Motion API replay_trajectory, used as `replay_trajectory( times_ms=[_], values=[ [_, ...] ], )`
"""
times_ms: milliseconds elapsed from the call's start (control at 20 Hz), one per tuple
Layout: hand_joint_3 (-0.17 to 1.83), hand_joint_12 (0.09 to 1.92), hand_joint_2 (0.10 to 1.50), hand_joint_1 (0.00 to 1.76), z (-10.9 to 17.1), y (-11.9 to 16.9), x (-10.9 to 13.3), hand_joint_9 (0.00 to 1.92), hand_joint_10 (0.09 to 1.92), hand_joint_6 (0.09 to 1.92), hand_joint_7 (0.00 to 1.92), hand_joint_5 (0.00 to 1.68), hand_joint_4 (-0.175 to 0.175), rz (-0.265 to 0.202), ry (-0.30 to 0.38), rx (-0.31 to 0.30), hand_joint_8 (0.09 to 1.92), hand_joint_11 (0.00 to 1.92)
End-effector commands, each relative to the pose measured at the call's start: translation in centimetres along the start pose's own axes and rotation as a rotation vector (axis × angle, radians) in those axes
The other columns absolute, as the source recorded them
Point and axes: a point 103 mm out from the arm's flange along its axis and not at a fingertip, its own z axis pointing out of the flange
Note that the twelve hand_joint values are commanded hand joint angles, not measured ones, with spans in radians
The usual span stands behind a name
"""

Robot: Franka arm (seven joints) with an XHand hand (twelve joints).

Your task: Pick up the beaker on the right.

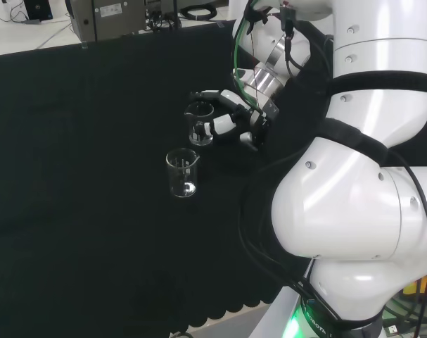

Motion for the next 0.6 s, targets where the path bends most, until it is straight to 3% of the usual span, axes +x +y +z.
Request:
replay_trajectory(
  times_ms=[50,250,350,500,600],
  values=[
    [0.64,1.29,0.51,0.99,0.60,0.37,0.24,0.39,0.56,0.09,0.27,0.46,0.004,0.001,0.006,0.009,0.60,0.00],
    [0.65,1.31,0.51,0.99,0.69,0.42,-0.03,0.42,0.57,0.09,0.31,0.52,0.004,0.021,0.014,-0.009,0.62,0.00],
    [0.65,1.34,0.52,1.00,0.74,0.49,-0.01,0.48,0.54,0.29,0.36,0.55,0.005,0.027,0.013,-0.012,0.64,0.00],
    [0.65,1.35,0.53,1.02,0.86,0.69,0.05,0.57,0.55,0.77,0.44,0.56,0.004,0.034,0.020,-0.012,0.68,0.06],
    [0.66,1.35,0.54,1.04,0.99,0.84,0.07,0.62,0.56,0.93,0.47,0.58,0.003,0.037,0.019,-0.008,0.71,0.11]
  ],
)
